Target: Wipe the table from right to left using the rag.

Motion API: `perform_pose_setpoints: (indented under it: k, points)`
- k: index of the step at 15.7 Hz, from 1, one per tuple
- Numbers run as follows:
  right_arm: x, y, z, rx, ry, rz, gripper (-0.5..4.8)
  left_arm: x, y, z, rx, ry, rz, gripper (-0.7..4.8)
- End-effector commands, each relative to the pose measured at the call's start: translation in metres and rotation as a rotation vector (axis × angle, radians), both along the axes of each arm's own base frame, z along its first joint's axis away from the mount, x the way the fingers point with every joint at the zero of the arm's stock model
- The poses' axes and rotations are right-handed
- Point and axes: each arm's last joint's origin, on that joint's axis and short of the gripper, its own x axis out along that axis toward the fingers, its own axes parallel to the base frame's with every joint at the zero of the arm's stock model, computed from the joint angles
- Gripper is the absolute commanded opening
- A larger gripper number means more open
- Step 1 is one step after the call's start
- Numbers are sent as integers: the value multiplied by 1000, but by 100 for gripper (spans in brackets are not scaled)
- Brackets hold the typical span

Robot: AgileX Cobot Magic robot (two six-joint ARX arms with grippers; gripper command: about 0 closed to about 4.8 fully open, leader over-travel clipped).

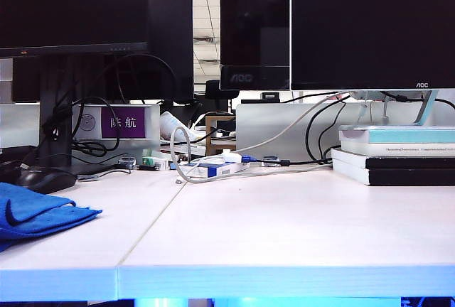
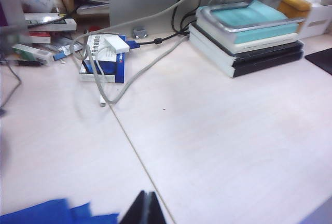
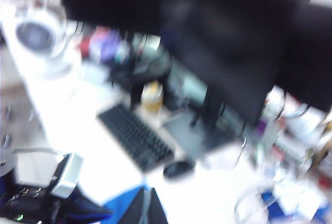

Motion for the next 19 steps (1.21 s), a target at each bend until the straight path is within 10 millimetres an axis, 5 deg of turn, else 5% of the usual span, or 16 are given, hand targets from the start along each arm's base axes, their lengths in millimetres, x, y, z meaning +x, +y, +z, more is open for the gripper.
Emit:
perform_pose_setpoints:
  k: [1,5,11,17,19]
  points:
    - [22,31,-21,-126,86,3,-6,9,-7,-37,-36,-55,-44,-6]
    - [46,64,-58,-299,198,8,-6,11,-7,-74,7,26,-39,-6]
    - [72,97,-120,-542,345,-11,-6,7,-5,-90,68,144,-39,-5]
    - [63,83,-111,-537,308,-51,-6,7,-5,-90,68,144,-39,-5]
    - [37,42,-84,-471,213,-151,-6,7,-5,-90,68,143,-39,-5]
